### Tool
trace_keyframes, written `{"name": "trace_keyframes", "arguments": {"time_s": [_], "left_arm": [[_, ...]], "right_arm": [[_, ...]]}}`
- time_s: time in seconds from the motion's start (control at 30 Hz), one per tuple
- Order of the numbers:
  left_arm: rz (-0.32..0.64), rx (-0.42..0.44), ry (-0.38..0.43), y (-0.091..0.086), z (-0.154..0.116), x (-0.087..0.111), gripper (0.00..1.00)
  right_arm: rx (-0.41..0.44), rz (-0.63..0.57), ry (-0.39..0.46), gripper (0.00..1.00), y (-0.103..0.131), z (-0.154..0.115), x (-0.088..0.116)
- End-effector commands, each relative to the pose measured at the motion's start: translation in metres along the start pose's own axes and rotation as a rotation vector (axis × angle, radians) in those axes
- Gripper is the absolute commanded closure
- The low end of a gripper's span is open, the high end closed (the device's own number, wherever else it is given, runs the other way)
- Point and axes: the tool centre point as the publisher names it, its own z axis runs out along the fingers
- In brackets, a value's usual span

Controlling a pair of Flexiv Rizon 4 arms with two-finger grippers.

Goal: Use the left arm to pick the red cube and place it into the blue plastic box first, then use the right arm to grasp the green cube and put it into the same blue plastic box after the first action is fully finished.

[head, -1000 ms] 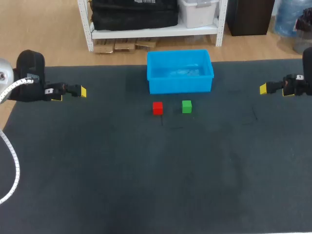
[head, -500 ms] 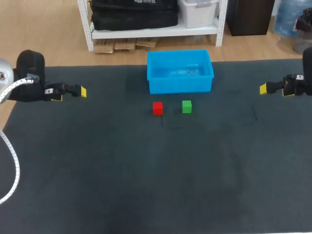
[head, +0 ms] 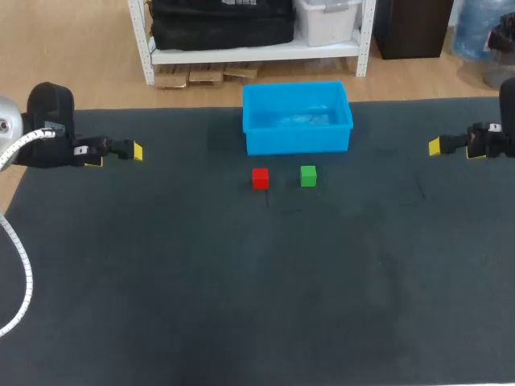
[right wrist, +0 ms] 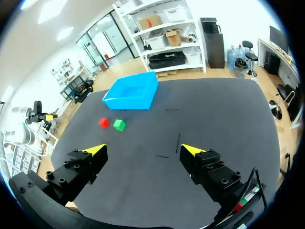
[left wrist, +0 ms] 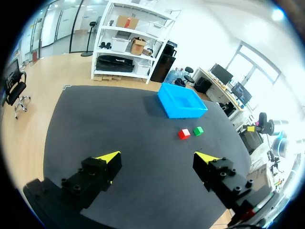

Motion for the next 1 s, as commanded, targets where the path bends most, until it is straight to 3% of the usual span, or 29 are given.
{"name": "trace_keyframes", "arguments": {"time_s": [0.03, 0.6, 1.0], "left_arm": [[0.001, 0.007, -0.005, 0.001, 0.000, 0.000, 0.00], [-0.001, -0.003, 0.022, -0.002, 0.001, -0.004, 0.00], [-0.004, -0.042, 0.088, -0.016, 0.007, -0.023, 0.00]], "right_arm": [[0.002, 0.000, 0.001, 0.00, 0.000, 0.000, 0.000], [0.002, 0.000, 0.001, 0.00, 0.000, 0.000, 0.000], [0.002, 0.000, 0.001, 0.00, 0.000, 0.000, 0.000]]}}
